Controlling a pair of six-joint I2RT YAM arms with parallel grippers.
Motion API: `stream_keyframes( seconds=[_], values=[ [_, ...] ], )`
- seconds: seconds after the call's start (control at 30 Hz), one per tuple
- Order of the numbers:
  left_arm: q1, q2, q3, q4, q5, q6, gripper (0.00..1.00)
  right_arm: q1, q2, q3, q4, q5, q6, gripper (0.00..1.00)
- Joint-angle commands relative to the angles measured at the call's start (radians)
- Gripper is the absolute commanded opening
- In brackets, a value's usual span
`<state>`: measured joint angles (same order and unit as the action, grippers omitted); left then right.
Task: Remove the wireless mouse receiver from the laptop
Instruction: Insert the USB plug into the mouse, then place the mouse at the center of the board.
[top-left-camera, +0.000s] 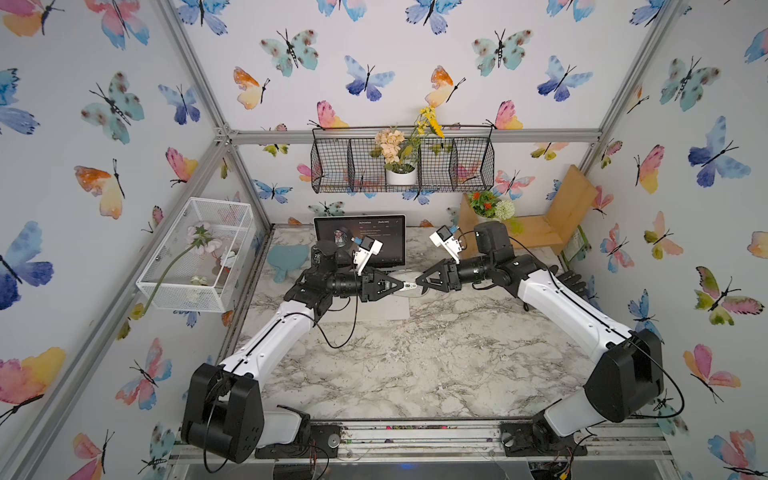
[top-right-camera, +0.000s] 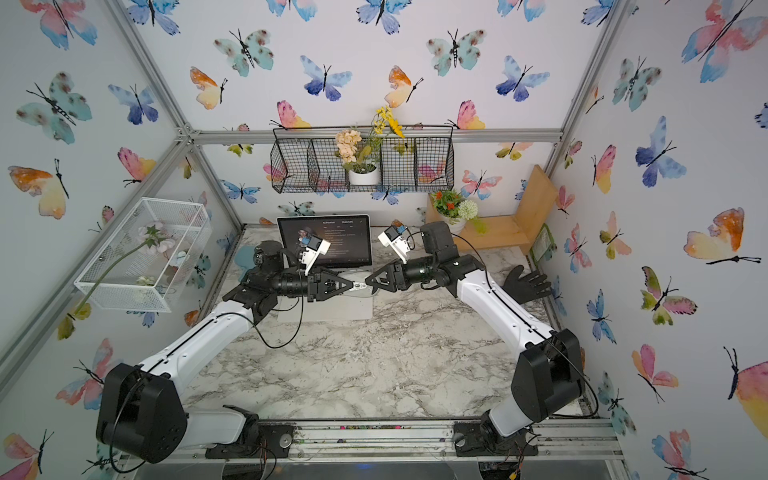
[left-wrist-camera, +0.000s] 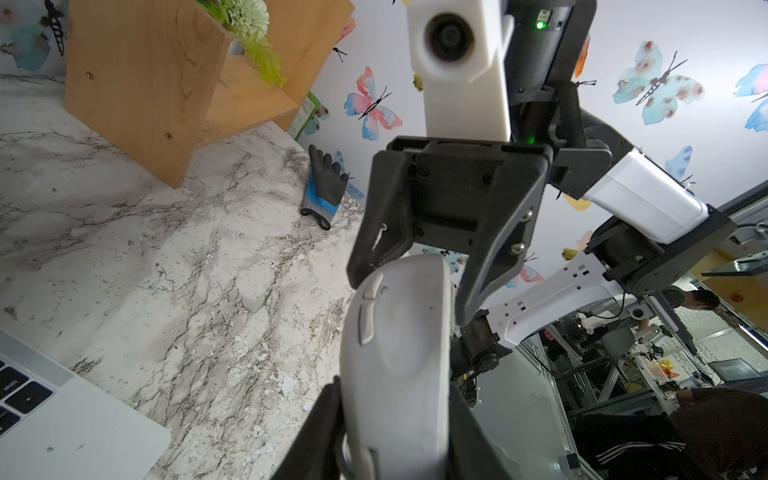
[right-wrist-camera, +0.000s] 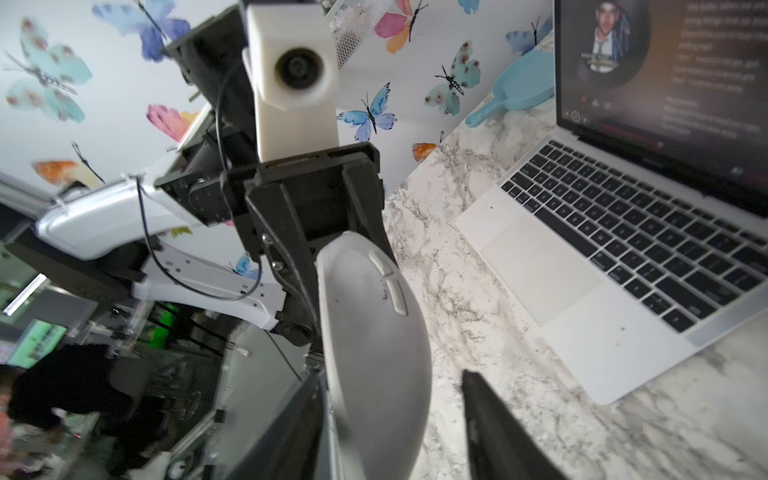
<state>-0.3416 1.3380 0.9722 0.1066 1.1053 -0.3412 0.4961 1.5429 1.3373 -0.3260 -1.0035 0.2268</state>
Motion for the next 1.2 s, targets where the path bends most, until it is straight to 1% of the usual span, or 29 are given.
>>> stream_keyframes(
  seconds=[0.0, 0.03, 0.07, 0.13, 0.2, 0.27, 0.3, 0.4, 0.47, 0.53, 0.6, 0.67, 0.7, 0.8, 0.9, 1.03, 1.17],
  values=[
    [-0.004, -0.04, -0.01, 0.065, 0.035, 0.016, 0.0, -0.019, -0.057, -0.008, 0.076, -0.004, 0.093, 0.72],
    [-0.004, -0.05, -0.021, 0.083, 0.025, 0.022, 0.0, -0.036, -0.071, -0.028, 0.135, -0.012, 0.162, 0.75],
    [-0.004, -0.065, -0.037, 0.098, 0.016, 0.045, 0.0, -0.065, -0.083, -0.057, 0.199, -0.023, 0.272, 0.79],
    [-0.009, -0.098, -0.077, 0.133, -0.029, 0.106, 0.0, -0.124, -0.089, -0.144, 0.367, -0.072, 0.526, 0.81],
    [-0.011, -0.126, -0.106, 0.155, -0.1, 0.162, 0.0, -0.136, -0.075, -0.263, 0.587, -0.143, 0.802, 0.83],
    [-0.014, -0.145, -0.143, 0.212, -0.158, 0.177, 0.0, -0.114, -0.078, -0.354, 0.753, -0.159, 0.959, 0.83],
    [-0.017, -0.149, -0.155, 0.224, -0.188, 0.195, 0.0, -0.104, -0.095, -0.39, 0.803, -0.15, 0.996, 0.83],
    [-0.031, -0.155, -0.178, 0.244, -0.247, 0.241, 0.0, -0.075, -0.13, -0.416, 0.8, -0.138, 0.995, 0.87],
    [-0.047, -0.161, -0.192, 0.262, -0.276, 0.261, 0.0, -0.037, -0.127, -0.414, 0.832, -0.139, 1.019, 0.88],
    [-0.051, -0.165, -0.208, 0.298, -0.278, 0.26, 0.0, -0.004, -0.106, -0.418, 0.892, -0.124, 1.065, 0.89],
    [-0.054, -0.167, -0.219, 0.314, -0.288, 0.261, 0.0, 0.012, -0.088, -0.44, 1.019, -0.092, 1.151, 0.89],
    [-0.054, -0.168, -0.219, 0.313, -0.289, 0.26, 0.0, 0.021, -0.061, -0.444, 1.107, -0.078, 1.218, 0.89],
    [-0.054, -0.172, -0.219, 0.313, -0.286, 0.259, 0.0, 0.023, -0.048, -0.435, 1.121, -0.081, 1.226, 0.9],
    [-0.055, -0.192, -0.233, 0.331, -0.288, 0.252, 0.0, 0.043, -0.009, -0.404, 1.07, -0.076, 1.187, 0.9],
    [-0.055, -0.206, -0.234, 0.329, -0.283, 0.254, 0.0, 0.066, 0.029, -0.38, 1.076, -0.073, 1.192, 0.9],
    [-0.057, -0.215, -0.239, 0.325, -0.286, 0.263, 0.0, 0.082, 0.06, -0.356, 1.133, -0.062, 1.247, 0.84],
    [-0.059, -0.223, -0.259, 0.347, -0.282, 0.265, 0.0, 0.086, 0.07, -0.369, 1.163, -0.028, 1.298, 0.83]
  ],
)
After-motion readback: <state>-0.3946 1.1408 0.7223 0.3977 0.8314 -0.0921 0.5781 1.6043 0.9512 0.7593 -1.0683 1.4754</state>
